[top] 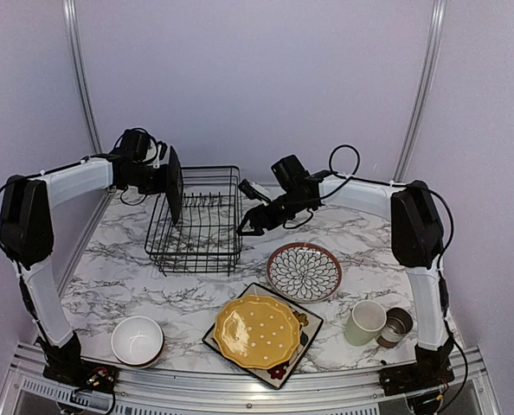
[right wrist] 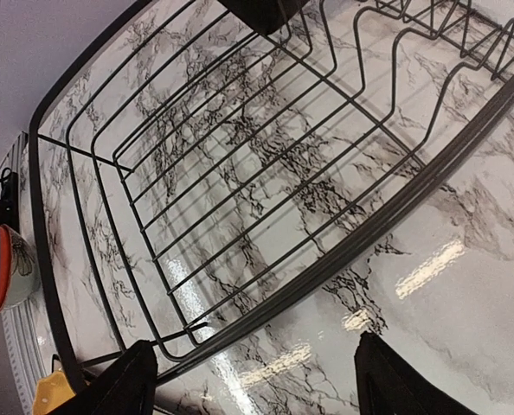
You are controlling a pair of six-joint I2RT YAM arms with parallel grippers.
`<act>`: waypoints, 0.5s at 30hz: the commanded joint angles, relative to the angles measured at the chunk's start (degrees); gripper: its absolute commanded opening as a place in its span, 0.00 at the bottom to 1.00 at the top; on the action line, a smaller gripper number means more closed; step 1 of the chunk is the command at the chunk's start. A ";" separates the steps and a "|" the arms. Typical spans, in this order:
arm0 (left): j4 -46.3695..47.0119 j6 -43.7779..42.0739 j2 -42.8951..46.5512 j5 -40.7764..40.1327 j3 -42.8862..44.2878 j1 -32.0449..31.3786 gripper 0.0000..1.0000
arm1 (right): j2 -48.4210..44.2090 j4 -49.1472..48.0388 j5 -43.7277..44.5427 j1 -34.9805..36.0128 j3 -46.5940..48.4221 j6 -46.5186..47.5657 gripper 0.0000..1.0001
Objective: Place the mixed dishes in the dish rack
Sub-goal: Move the plate to the dish rack.
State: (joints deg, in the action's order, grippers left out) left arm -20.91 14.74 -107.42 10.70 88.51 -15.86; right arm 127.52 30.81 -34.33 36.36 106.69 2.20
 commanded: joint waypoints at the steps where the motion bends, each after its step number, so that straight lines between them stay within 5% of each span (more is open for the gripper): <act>1: 4.43 -0.77 -0.87 2.39 4.66 1.55 0.00 | 1.71 1.36 -0.34 -0.24 0.60 0.73 0.76; 3: 4.14 -0.76 -1.71 2.35 5.18 1.91 0.01 | 2.02 1.36 -0.53 -0.24 0.66 0.56 0.76; 8: 3.05 0.15 -2.70 1.97 6.82 2.25 0.39 | 2.33 1.28 -1.01 -0.15 0.46 0.27 0.76; 15: 3.01 0.63 0.43 0.15 7.68 2.22 0.57 | 2.37 1.10 -1.27 -0.15 -0.21 0.35 0.76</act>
State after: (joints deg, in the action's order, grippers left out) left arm -19.05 15.33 -109.80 12.14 94.80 -13.74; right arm 127.92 30.70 -35.51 36.36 106.67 2.13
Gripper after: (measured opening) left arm 0.533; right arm 0.762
